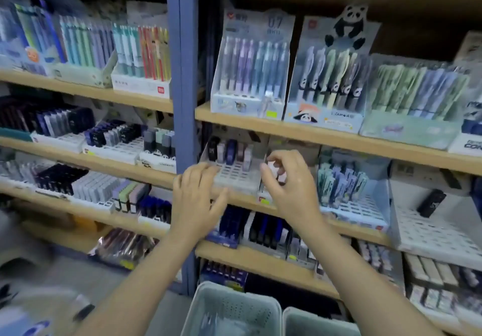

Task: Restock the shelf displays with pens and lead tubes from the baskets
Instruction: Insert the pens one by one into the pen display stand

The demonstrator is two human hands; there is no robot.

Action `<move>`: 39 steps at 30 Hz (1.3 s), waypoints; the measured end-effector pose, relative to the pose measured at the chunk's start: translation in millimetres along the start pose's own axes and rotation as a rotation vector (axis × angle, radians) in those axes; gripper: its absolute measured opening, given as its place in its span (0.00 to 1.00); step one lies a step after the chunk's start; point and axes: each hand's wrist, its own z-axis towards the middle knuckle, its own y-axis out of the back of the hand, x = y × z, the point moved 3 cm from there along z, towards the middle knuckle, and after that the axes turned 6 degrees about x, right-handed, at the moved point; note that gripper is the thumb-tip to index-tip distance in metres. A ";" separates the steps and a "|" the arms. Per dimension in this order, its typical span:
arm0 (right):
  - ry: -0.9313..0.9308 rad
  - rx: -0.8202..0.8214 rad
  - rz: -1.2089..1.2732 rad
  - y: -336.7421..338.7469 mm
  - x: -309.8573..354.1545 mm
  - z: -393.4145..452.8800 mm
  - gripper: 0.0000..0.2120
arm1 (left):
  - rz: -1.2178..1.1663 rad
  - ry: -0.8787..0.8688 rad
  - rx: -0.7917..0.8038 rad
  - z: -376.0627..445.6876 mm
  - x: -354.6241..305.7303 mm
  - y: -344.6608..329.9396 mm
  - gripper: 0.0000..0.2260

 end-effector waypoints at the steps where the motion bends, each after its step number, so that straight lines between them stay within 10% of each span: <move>1: -0.064 0.088 0.040 -19.7 -13.0 -26.8 0.09 | 0.008 0.047 0.067 -30.3 12.3 -20.5 0.20; 10: -1.031 0.788 0.326 -226.5 -182.7 -284.5 0.09 | 0.076 0.436 0.867 -295.1 104.2 -190.6 0.32; 13: -1.215 0.852 0.350 -270.4 -212.8 -325.3 0.11 | 0.097 0.535 0.923 -336.3 118.6 -214.0 0.38; 18: -1.432 0.967 0.270 -326.1 -248.9 -367.0 0.42 | 0.094 0.577 0.956 -355.4 130.1 -235.8 0.42; 22: -1.672 0.901 0.302 -352.9 -269.9 -381.4 0.43 | 0.017 0.678 0.930 -364.5 136.4 -242.0 0.45; 30: -1.559 0.882 0.592 -401.4 -266.9 -376.6 0.09 | -0.085 0.702 0.847 -372.3 139.1 -244.2 0.43; 39: -1.433 1.021 0.402 -397.8 -261.8 -365.3 0.19 | -0.116 0.678 0.843 -366.5 132.8 -242.7 0.42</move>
